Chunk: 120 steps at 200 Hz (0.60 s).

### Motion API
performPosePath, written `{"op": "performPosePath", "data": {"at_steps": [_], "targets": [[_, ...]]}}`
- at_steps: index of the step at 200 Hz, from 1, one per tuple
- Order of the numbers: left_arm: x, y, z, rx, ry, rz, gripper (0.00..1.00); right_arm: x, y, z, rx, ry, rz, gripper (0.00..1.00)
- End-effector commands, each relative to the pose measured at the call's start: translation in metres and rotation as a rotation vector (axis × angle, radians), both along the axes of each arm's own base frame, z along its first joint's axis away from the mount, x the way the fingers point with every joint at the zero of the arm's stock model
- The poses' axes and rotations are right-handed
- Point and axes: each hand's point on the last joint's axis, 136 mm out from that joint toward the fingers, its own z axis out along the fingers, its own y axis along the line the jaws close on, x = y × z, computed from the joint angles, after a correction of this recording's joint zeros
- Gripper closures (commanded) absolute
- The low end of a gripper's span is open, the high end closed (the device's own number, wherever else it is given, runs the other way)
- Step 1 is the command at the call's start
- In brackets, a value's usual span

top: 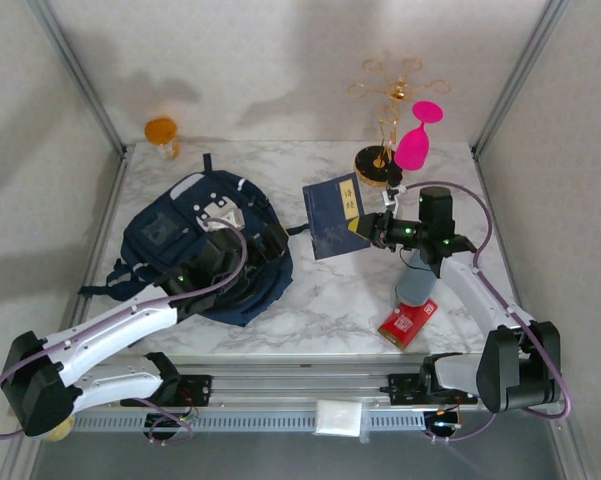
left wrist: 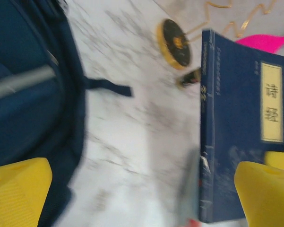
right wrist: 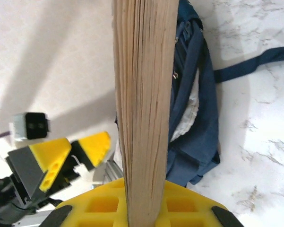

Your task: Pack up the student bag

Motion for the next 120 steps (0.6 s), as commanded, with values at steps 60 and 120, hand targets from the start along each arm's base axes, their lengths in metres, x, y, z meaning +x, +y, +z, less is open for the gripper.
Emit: {"op": "performPosePath", "data": {"at_steps": [60, 120], "targets": [[-0.007, 0.036, -0.102, 0.729, 0.209, -0.183, 0.16, -0.027, -0.008, -0.047, -0.094, 0.116, 0.039, 1.0], [-0.011, 0.004, -0.119, 0.707, 0.219, -0.337, 0.29, -0.026, -0.007, -0.055, -0.081, 0.138, 0.043, 1.0]]}}
